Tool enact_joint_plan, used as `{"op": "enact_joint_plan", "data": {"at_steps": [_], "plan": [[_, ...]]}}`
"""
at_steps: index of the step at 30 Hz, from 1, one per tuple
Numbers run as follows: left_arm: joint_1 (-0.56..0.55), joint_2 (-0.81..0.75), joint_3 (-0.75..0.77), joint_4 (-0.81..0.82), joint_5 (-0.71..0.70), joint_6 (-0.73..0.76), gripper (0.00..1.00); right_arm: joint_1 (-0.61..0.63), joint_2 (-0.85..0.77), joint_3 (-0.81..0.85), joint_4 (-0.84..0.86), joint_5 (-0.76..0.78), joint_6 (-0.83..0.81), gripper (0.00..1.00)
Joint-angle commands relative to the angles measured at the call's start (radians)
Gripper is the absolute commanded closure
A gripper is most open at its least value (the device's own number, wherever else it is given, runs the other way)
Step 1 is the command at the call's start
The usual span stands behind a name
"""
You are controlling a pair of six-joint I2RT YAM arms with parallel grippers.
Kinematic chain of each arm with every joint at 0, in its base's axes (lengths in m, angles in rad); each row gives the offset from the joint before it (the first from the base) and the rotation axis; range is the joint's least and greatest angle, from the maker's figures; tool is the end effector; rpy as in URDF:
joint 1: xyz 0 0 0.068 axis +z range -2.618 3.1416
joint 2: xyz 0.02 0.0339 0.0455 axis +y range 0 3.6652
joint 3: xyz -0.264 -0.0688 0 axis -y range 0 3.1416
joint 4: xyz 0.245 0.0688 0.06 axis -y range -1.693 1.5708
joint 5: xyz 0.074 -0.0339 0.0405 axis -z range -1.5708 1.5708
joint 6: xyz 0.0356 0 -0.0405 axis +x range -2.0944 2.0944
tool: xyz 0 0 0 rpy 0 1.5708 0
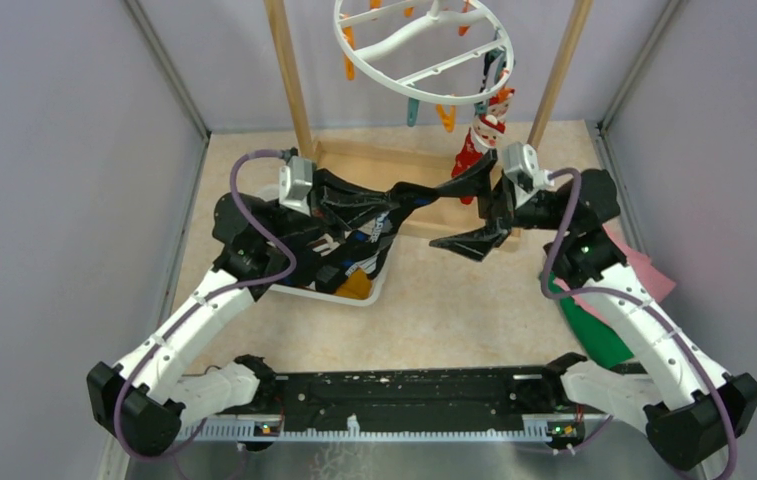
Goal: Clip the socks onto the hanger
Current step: Pick up the sock from the bin.
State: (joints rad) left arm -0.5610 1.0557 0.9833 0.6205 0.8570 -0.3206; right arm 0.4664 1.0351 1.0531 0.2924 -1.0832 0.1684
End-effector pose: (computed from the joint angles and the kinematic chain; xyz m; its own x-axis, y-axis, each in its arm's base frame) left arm 0.1734 -0.1407 0.4361 0.1368 -0.3296 -0.9341 0.9881 0.1130 0.1048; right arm 0.1783 0.1250 0.4326 0.1077 0.1421 -0.9840 -0.9942 0.0166 -0.1064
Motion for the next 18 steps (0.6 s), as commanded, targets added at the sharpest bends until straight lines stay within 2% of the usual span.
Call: {"op": "enact_joint_plan", "data": {"at_steps": [1,7,18], "plan": [[-0.002,-0.028,-0.003,0.177,0.091,-0.134,1.00,0.001,-0.053,-0.066,0.349,0.005,0.138,0.17],[-0.002,-0.017,-0.002,0.252,0.120,-0.231,1.00,0.006,-0.032,-0.080,0.550,0.026,0.248,0.22],[-0.004,0.019,0.002,0.339,0.120,-0.304,1.00,0.069,0.003,-0.050,0.588,0.014,0.228,0.48]]}}
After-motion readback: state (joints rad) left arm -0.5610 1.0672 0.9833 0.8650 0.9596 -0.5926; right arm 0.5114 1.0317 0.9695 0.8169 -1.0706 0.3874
